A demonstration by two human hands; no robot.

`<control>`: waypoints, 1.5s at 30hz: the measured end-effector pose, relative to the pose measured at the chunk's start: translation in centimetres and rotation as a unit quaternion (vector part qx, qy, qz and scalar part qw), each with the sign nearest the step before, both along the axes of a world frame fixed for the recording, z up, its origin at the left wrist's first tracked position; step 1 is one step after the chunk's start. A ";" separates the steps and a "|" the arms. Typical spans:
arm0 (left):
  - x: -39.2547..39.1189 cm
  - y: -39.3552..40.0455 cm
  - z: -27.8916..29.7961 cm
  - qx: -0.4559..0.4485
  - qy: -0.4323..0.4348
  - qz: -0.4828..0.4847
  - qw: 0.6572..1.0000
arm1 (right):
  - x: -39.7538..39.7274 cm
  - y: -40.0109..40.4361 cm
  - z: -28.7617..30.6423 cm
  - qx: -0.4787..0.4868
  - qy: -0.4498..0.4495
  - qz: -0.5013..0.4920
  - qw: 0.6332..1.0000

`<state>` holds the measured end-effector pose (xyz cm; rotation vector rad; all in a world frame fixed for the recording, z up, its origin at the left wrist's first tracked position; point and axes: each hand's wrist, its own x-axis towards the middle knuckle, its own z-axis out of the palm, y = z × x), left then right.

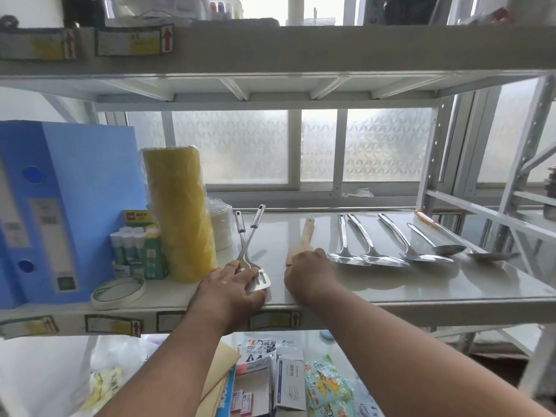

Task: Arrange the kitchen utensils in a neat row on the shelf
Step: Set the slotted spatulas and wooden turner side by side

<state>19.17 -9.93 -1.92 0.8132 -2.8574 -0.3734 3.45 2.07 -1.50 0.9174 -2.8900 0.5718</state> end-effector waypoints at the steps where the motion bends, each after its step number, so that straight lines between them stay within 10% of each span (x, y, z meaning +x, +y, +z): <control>1: 0.1 0.0 0.1 0.004 0.001 0.000 1.000 | 0.2 0.1 0.0 -0.009 -0.001 0.005 1.000; 11: 2.7 -1.3 2.3 0.197 0.136 -0.047 0.970 | 3.5 3.9 0.7 -0.115 0.040 0.222 0.967; 21: 1.7 -0.9 0.4 0.093 0.270 0.022 0.958 | 3.2 3.1 -0.4 -0.193 0.130 0.216 0.948; 45: -5.5 -3.7 1.7 -0.026 0.069 -0.050 0.996 | 2.0 2.3 0.8 -0.177 -0.045 0.246 0.952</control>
